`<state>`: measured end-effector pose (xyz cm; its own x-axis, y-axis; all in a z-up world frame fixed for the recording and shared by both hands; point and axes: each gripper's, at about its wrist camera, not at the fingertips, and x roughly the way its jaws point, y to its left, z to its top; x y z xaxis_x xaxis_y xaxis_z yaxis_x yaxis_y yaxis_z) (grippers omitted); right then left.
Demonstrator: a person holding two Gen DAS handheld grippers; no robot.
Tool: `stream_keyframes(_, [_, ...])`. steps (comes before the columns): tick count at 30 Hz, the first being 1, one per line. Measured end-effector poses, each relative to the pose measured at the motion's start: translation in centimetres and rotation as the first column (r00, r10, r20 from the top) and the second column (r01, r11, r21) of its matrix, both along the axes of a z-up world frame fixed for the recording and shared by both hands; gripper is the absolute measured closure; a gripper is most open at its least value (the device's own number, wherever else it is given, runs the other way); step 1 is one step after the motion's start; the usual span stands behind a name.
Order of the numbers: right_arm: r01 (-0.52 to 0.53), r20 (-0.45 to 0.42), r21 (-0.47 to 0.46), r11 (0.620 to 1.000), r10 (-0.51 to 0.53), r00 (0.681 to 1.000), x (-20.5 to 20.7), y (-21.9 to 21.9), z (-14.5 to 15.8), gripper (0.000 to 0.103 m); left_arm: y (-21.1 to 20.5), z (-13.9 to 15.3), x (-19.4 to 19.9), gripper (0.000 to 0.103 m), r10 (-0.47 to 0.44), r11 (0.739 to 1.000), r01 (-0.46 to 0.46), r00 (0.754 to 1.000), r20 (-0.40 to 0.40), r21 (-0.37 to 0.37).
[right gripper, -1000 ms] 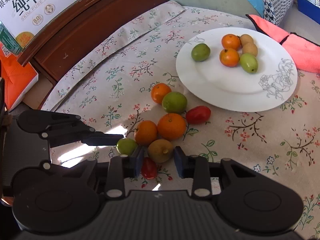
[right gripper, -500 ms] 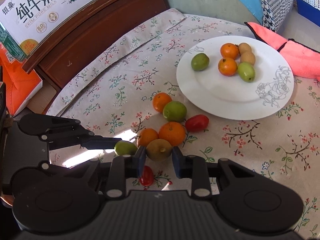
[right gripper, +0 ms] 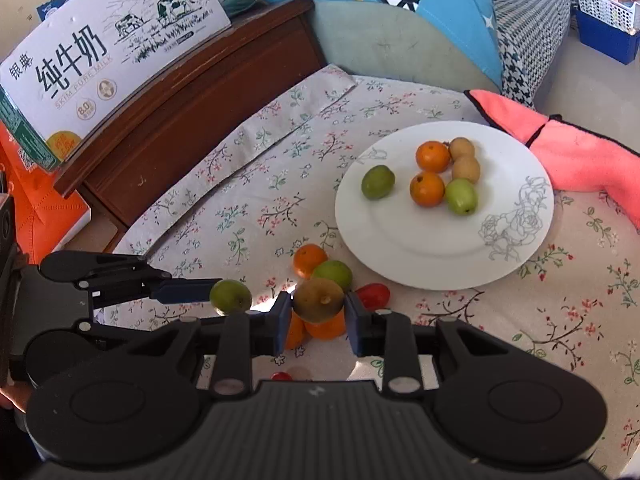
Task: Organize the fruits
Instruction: 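Set the mango on the plate with left tool while right tool sets the kiwi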
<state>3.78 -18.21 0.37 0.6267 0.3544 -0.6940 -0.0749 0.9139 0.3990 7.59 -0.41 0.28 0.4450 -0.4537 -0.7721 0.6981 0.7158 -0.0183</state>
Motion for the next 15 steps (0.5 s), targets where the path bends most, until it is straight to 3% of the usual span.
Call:
stream_keyframes(8, [0.123,0.082,0.021,0.992,-0.124,0.989,0.5,-4.3,3.1,0.074,-1.4,2.1,1.4,0.071,0.04,0.997,-0.039,0.999,0.028,-0.063])
stream_keyframes(15, [0.211,0.106,0.017,0.977,-0.212,0.972,1.2,-7.5,3.9,0.074,-3.4,2.4,2.9,0.071,0.063,0.996,-0.06,0.997,0.035,-0.064])
